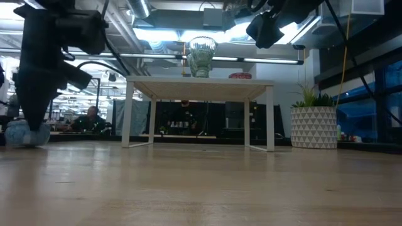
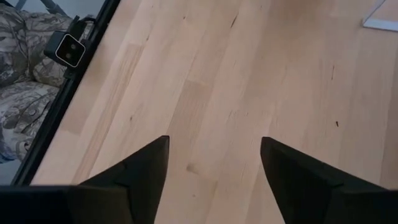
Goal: Pick & Place candle stick holders
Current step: Put the blue patterned scented candle on the shelf aligned with the other patterned scented candles
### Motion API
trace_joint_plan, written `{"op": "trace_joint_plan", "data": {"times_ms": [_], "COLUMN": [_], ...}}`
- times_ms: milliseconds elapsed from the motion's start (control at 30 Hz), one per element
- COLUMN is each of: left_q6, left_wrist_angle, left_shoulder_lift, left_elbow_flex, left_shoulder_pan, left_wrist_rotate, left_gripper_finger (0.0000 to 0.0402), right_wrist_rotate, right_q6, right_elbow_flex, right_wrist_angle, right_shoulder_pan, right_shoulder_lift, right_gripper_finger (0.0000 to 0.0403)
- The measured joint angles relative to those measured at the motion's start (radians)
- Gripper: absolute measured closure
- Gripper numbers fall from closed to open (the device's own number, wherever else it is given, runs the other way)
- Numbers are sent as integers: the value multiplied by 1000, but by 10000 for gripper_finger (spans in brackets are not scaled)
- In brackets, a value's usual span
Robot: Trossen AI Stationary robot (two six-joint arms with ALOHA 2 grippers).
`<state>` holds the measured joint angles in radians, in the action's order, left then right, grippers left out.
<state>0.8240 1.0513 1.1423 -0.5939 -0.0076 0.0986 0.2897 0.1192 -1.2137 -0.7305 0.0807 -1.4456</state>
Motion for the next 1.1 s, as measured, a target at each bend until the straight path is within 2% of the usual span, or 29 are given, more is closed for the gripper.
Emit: {"op": "trace_joint_plan", "data": {"times_ms": [300, 600, 700, 867, 1100], "left_q6": [0, 51, 83, 131, 122], "left_wrist_angle": [-11, -31, -29, -39, -79], "left_shoulder_lift": [48, 155, 185, 215, 220], "left_elbow_flex": [2, 2, 2, 2, -14], "left_shoulder_pan": [15, -50, -83, -130, -158], "left_wrist_rotate": [-15, -56, -74, -74, -95], "left_gripper_finger": [79, 84, 107, 169, 251], "right_wrist_rotate": [0, 0, 0, 0, 0], "right_q6": [0, 0, 0, 0, -3], "right_elbow_flex": [0, 0, 0, 0, 0], "right_wrist_angle": [13, 12, 12, 12, 13], "right_shoulder_pan": [0, 0, 0, 0, 0], "right_shoulder_lift": [0, 0, 0, 0, 0], "right_gripper_finger": [146, 146, 146, 146, 146]}}
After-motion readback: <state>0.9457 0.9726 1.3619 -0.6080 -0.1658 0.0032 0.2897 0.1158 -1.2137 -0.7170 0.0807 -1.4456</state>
